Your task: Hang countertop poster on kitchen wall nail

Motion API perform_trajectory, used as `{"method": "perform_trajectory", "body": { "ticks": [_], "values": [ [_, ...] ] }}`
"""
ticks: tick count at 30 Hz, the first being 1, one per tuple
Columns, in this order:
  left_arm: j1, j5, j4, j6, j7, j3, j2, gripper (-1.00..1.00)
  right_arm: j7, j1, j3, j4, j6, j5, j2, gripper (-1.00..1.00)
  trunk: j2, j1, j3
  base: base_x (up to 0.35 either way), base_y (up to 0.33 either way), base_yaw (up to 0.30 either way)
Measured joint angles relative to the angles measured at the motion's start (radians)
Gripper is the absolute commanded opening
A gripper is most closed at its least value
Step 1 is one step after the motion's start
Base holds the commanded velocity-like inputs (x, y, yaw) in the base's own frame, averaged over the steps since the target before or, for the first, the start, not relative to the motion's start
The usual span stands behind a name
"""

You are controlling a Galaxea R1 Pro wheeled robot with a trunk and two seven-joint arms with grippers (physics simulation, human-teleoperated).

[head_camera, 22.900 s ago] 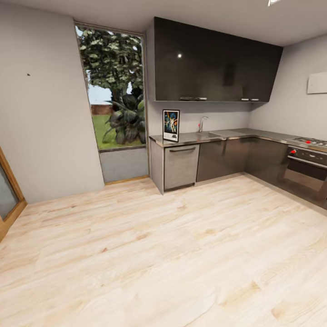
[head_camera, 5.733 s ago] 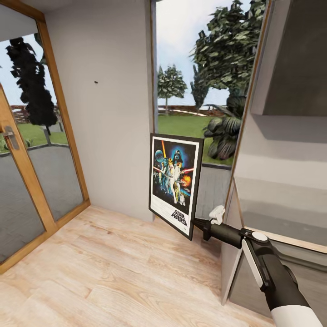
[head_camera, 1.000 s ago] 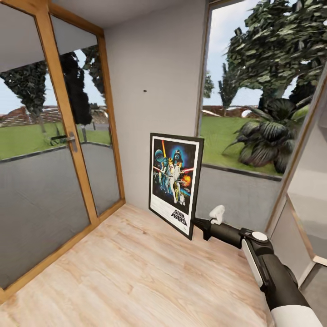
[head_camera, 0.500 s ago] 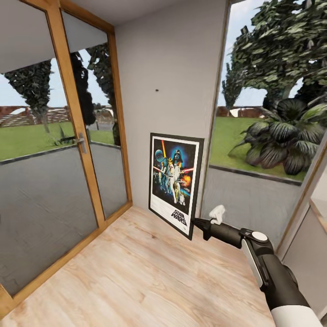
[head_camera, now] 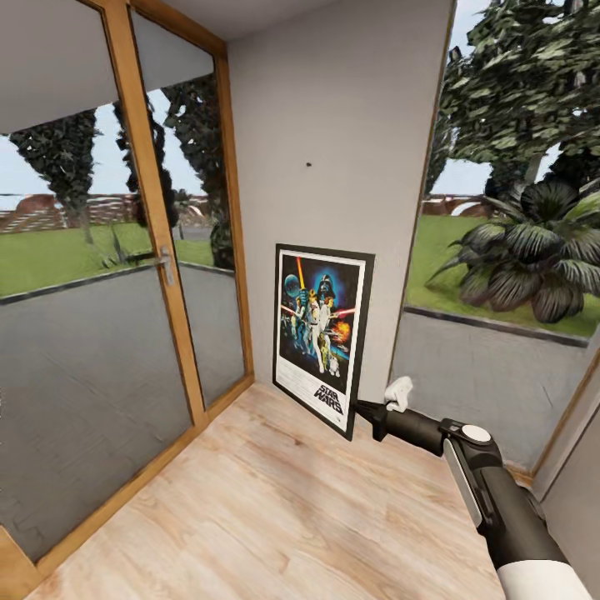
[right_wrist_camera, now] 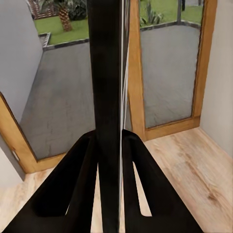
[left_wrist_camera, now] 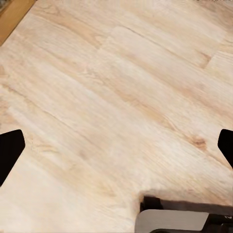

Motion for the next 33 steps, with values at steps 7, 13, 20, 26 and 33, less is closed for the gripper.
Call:
{"method": "perform_trajectory", "body": {
  "ticks": [7,13,20,26,33],
  "values": [
    [0.000,0.000,0.000,0.000,0.000,0.000,0.000,1.00,0.000,0.000,0.000,0.000,0.000,0.000,0.000,-1.00,0.000,0.000,0.000,0.148,0.322,-0.005],
    [0.000,0.000,0.000,0.000,0.000,0.000,0.000,1.00,0.000,0.000,0.000,0.001,0.000,0.000,0.000,-1.00,0.000,0.000,0.000,0.147,0.322,-0.158],
    [0.000,0.000,0.000,0.000,0.000,0.000,0.000,1.00,0.000,0.000,0.000,0.000,0.000,0.000,0.000,-1.00,0.000,0.000,0.000,0.146,0.322,-0.285],
    [0.000,0.000,0.000,0.000,0.000,0.000,0.000,1.00,0.000,0.000,0.000,0.000,0.000,0.000,0.000,-1.00,0.000,0.000,0.000,0.146,0.322,-0.295],
    [0.000,0.000,0.000,0.000,0.000,0.000,0.000,1.00,0.000,0.000,0.000,0.001,0.000,0.000,0.000,-1.00,0.000,0.000,0.000,0.146,0.322,-0.227]
  ]
}}
